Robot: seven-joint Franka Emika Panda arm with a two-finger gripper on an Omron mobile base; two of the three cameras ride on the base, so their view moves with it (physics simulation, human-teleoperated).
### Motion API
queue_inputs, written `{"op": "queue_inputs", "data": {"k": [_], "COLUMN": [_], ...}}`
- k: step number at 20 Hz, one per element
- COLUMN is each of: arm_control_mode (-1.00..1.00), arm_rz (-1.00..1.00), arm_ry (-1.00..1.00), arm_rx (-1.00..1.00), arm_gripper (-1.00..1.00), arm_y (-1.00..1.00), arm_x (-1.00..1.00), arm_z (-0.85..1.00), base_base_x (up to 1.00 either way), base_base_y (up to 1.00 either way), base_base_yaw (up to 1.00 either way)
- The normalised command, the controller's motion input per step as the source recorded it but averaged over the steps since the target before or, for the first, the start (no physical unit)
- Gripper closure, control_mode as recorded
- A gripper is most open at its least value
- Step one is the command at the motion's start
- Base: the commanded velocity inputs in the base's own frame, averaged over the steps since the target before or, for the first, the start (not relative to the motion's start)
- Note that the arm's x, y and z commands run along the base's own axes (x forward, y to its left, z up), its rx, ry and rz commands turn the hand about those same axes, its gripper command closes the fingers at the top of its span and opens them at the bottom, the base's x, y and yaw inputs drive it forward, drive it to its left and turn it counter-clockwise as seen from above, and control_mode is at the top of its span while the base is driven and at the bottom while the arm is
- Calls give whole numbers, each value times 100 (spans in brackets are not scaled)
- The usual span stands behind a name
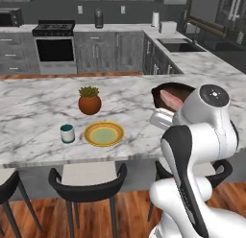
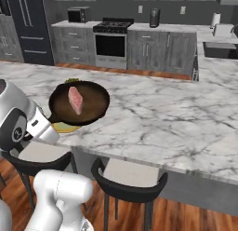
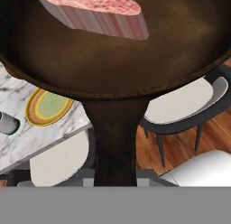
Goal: Pick up the pan with the steak in it and place it on the dining table. Then place the steak on the plate.
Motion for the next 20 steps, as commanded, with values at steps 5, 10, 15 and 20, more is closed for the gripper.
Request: {"op": "queue_inputs", "data": {"k": [5,10,15,20], "arm_control_mode": [100,100,-100,-100], "arm_rz": [0,0,4,5], "arm_ry": [0,0,0,0], "arm_rx": [0,0,0,0], "arm_gripper": [100,100,100,100], "arm_y": [0,0,-27,-20], "arm_x": [0,0,44,50], "arm_z": [0,0,-21,-29], "base_base_x": [0,7,0,0], "base_base_y": [-40,-2,0,0], "base_base_yaw": [0,1,0,0]}}
